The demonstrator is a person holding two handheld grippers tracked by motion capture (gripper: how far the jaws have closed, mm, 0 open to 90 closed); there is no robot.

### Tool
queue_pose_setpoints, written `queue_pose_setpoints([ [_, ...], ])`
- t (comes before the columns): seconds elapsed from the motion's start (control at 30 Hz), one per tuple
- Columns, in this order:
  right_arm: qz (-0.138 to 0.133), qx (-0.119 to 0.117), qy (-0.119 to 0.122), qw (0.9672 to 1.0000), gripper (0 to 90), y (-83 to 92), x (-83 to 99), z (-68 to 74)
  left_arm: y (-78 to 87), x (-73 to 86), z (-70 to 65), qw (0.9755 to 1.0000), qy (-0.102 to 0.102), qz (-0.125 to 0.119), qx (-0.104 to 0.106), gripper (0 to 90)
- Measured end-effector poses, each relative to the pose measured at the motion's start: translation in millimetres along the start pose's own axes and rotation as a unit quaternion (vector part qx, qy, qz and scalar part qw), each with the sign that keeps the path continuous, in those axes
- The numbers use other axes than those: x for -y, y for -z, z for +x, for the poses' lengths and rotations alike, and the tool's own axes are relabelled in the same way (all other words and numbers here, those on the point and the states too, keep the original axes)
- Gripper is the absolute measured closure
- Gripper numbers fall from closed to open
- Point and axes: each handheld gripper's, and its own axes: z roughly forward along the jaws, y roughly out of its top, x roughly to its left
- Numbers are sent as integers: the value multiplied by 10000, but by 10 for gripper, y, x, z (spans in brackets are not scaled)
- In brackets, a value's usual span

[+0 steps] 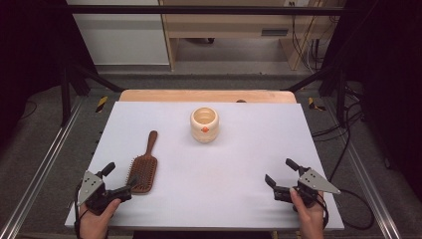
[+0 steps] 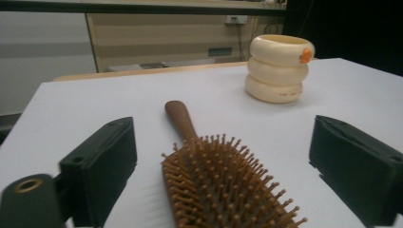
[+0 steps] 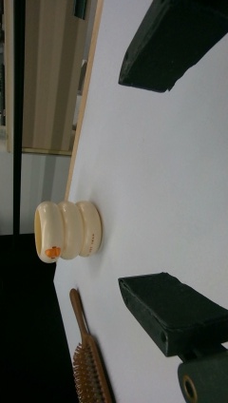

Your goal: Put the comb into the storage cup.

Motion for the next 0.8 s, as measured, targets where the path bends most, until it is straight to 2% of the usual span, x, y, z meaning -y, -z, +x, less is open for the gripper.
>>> queue_pose_setpoints([
  [0.07,4,2,4,10000,58,0,0,0,14,-2,13,10000,-6,3,-74,156],
  [0.17,36,10,22,10000,57,-3,2,0,37,-4,58,9998,-4,-15,-173,194],
  [0.27,33,14,25,10000,57,-1,2,-1,41,-2,72,9998,-34,9,-193,234],
  [0.4,47,15,27,10000,57,-5,4,0,55,-4,77,9998,-73,54,-191,357],
  [0.43,47,15,27,10000,57,-5,4,0,60,-4,79,9997,-88,78,-221,357],
  [0.53,41,17,33,10000,57,-4,3,5,93,-6,112,9991,-25,138,-396,500],
  [0.57,41,17,33,10000,57,-4,3,5,106,-3,133,9989,4,173,-437,500],
  [0.6,40,23,33,10000,57,-3,4,5,123,5,163,9984,5,237,-510,578],
  [0.67,37,28,40,10000,57,-3,4,4,132,12,183,9983,28,284,-502,602],
  [0.7,42,30,37,10000,57,-4,4,4,143,20,206,9980,29,351,-527,673],
  [0.8,52,29,53,10000,57,-5,5,7,147,42,238,9968,54,621,-505,764],
])
